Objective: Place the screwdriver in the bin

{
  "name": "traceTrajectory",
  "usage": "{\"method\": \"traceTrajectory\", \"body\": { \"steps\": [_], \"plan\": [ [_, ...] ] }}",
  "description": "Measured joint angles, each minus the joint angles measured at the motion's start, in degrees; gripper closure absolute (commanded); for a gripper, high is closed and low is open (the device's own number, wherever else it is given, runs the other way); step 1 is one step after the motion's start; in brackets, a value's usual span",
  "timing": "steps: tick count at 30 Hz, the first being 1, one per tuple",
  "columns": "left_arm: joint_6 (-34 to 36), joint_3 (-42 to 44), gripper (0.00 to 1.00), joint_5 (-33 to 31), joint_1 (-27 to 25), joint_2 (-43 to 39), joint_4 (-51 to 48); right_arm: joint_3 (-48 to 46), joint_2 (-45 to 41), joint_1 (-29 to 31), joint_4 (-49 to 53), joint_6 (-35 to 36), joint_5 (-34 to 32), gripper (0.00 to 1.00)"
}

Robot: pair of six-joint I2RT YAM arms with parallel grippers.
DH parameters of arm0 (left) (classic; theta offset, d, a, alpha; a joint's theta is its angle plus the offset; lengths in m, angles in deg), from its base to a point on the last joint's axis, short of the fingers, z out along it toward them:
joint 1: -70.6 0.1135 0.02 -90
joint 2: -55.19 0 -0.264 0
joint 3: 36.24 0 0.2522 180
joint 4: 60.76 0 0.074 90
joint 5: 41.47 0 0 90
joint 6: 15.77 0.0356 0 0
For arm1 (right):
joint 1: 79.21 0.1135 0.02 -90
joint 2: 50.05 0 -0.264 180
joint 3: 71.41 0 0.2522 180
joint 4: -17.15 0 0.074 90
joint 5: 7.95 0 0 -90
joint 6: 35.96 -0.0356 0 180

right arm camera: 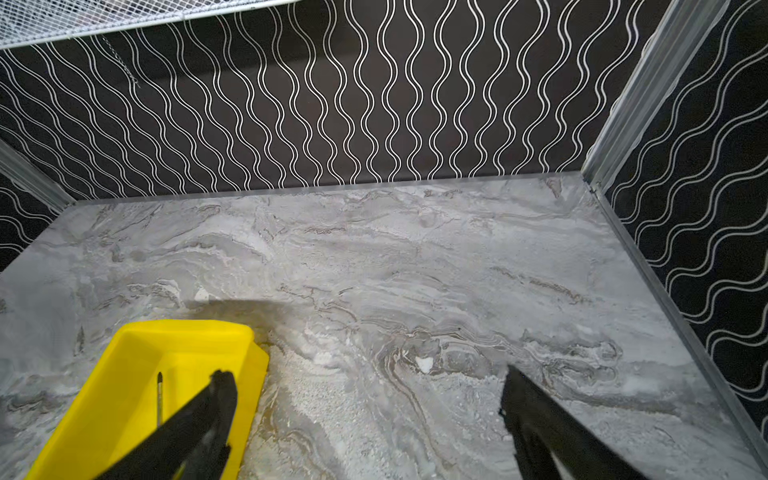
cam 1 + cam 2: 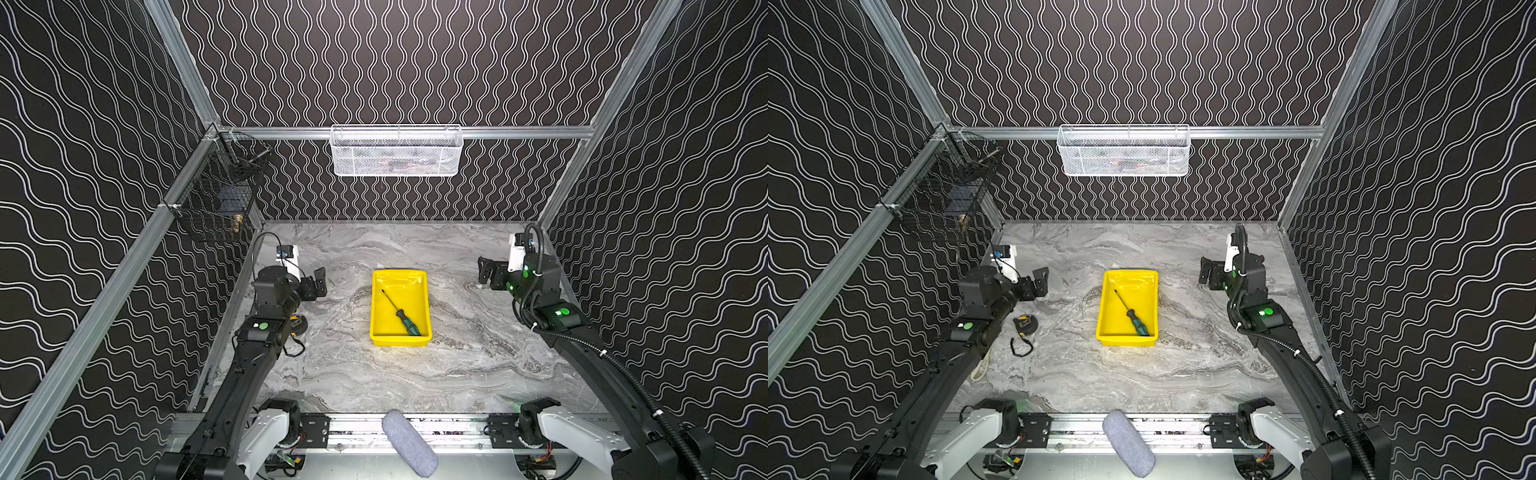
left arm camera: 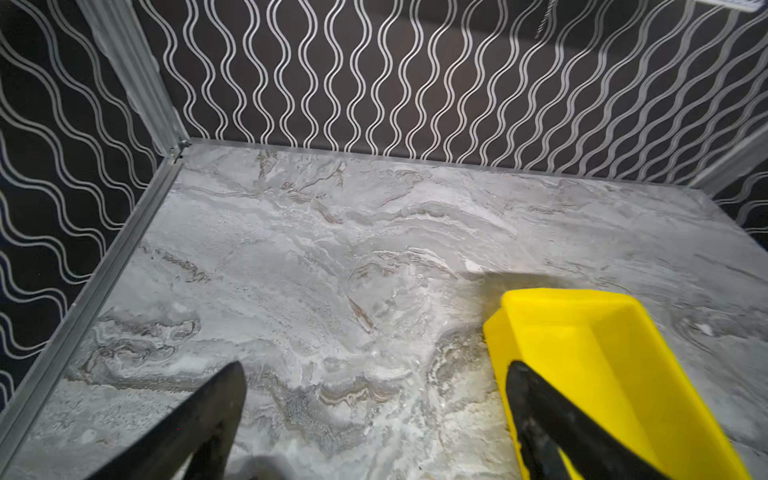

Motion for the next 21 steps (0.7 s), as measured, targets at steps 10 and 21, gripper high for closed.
{"method": "traceTrajectory", "body": {
  "steps": [10,21],
  "plan": [
    [3.56,15.26,0.01,-6.34,0.0,6.01,25.29,-14.58,-2.89,-0.98,-17.84,6.12,-6.62,0.01],
    [6.21,21.9,0.01,-8.2,0.0,17.18,44.39,-25.97,6.58,-6.01,-37.83,9.57,-4.76,0.01]
  ]
}}
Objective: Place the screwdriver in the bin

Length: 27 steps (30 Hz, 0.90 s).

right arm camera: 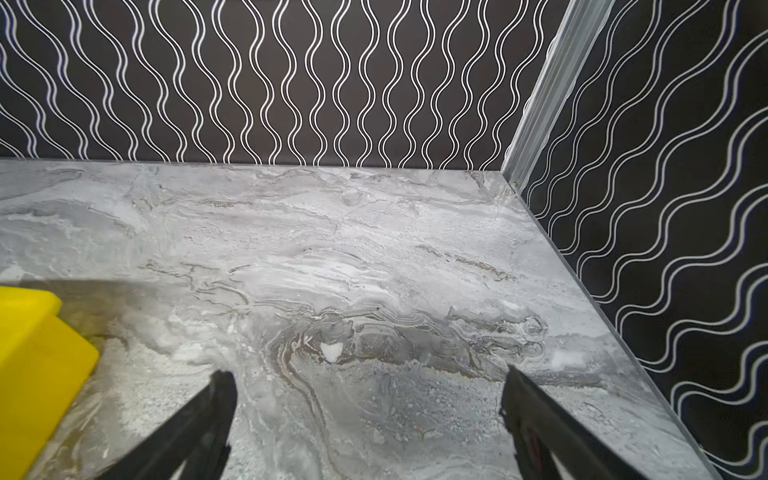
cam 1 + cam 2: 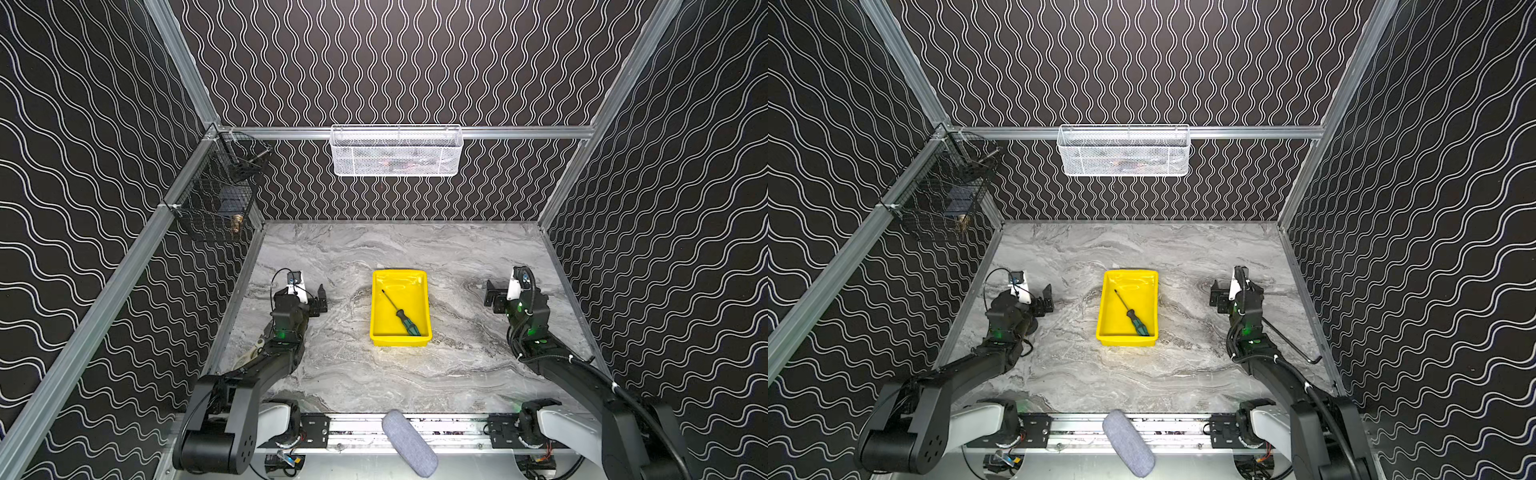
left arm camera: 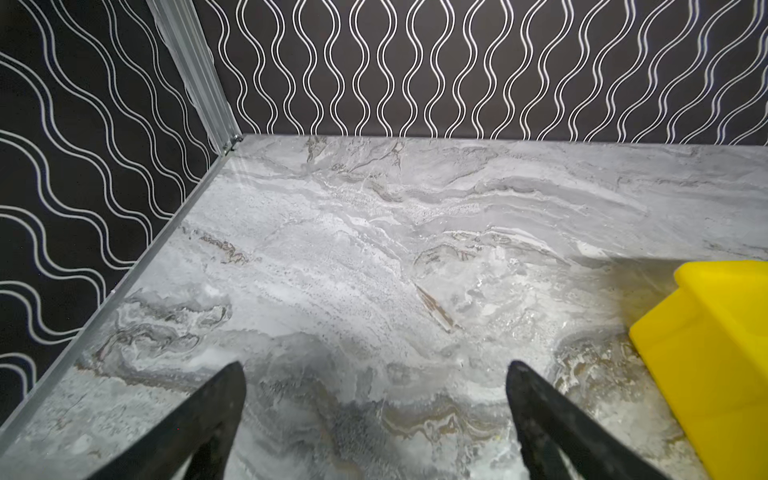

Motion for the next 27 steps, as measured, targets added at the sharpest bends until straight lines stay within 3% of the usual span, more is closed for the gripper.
{"method": "traceTrajectory", "body": {
  "steps": [10,19,23,25,27],
  "plan": [
    [4.22,1.09,0.01,0.42,0.0,4.68,6.93,-5.11,7.34,-3.06,-15.08,1.16,2.75,0.01],
    [7.21,1.97,0.01,1.29,0.04,24.13,21.49,-6.93,17.35,-7.69,-25.62,0.26,8.22,0.0],
    [7.23,0.07,0.01,0.63,0.04,24.48,23.17,-8.0,22.6,-10.62,-33.18,-1.2,11.47,0.0],
    [7.85,-0.2,0.01,2.1,0.04,24.48,23.04,-8.83,21.79,-10.71,-31.17,-1.27,12.63,0.0],
    [8.74,-1.09,0.01,3.87,0.04,24.65,22.21,-8.85,22.67,-10.86,-35.76,-1.66,13.92,0.0]
  ]
}}
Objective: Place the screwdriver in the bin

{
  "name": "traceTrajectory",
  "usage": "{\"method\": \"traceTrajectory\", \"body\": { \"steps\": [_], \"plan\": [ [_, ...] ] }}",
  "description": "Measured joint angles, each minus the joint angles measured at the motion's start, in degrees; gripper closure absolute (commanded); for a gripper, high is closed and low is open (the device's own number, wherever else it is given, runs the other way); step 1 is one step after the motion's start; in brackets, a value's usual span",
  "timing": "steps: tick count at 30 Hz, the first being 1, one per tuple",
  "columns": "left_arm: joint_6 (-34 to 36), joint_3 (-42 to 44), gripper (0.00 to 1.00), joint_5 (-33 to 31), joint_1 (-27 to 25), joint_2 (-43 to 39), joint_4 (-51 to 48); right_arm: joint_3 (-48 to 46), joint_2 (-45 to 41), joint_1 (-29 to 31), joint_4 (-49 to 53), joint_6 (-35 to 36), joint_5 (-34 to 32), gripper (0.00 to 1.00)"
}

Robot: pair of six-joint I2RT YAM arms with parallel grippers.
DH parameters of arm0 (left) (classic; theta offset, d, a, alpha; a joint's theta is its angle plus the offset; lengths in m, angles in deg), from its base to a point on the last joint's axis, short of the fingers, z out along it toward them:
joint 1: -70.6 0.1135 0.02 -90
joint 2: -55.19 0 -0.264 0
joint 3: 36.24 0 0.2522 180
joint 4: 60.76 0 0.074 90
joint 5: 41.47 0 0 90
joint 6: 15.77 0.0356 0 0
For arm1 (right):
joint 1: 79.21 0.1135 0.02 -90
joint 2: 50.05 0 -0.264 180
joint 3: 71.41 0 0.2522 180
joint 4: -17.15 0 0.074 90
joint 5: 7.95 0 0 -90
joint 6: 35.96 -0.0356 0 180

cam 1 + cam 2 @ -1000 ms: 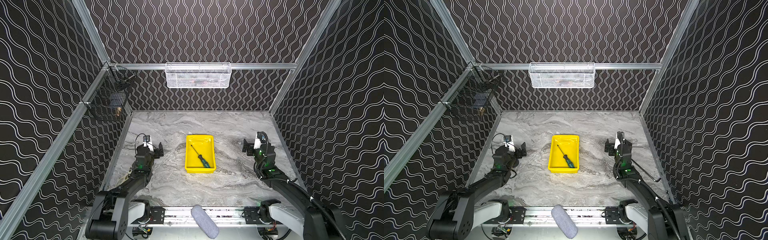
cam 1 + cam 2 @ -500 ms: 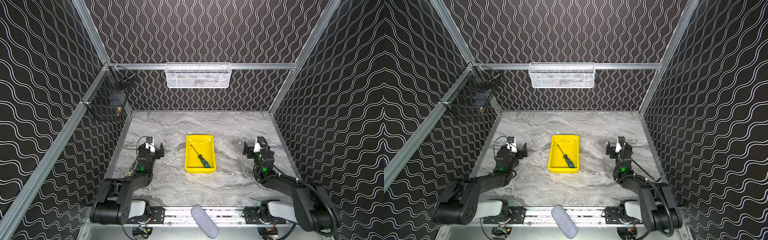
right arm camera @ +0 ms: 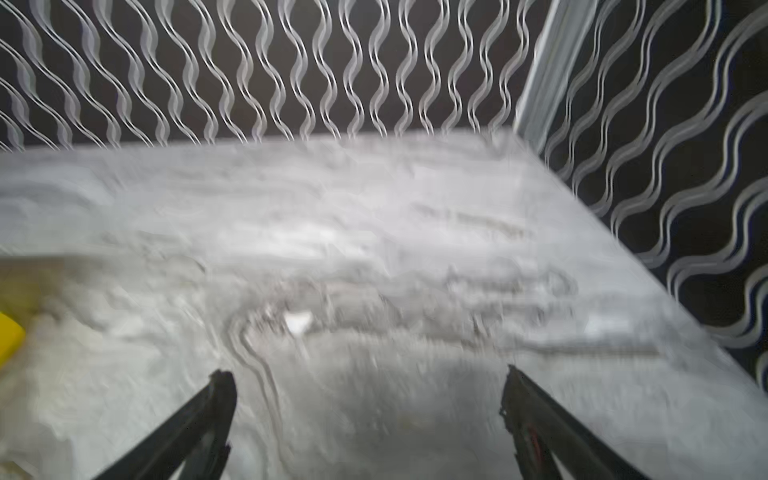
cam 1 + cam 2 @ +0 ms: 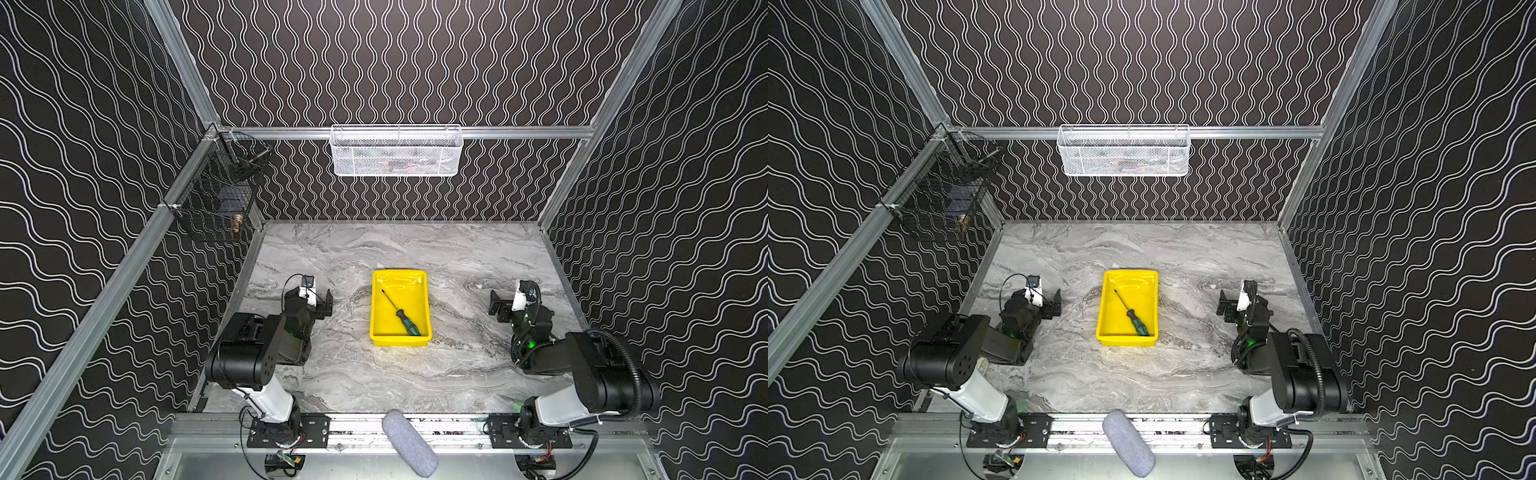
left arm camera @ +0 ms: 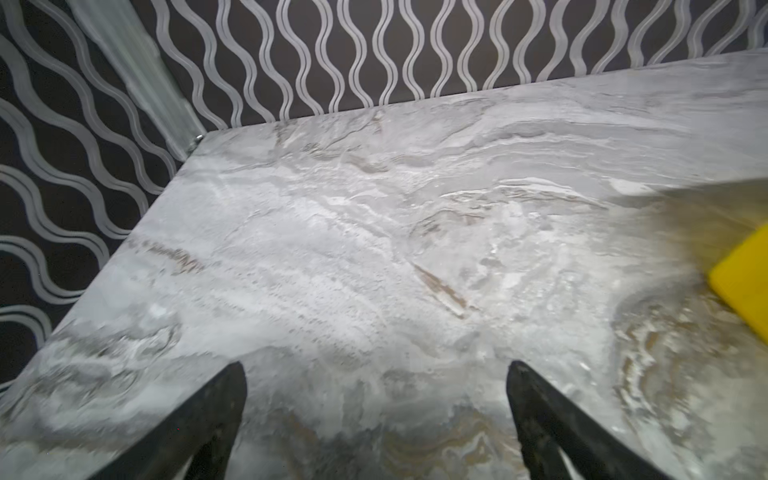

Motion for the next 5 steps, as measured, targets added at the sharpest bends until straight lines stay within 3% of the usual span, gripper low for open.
{"method": "traceTrajectory", "body": {
  "steps": [5],
  "plan": [
    [0.0,-3.32,0.01,-0.04,0.28,0.02,-3.58,1.55,-0.5,-0.44,1.11,-0.48,0.87,0.01]
  ]
}}
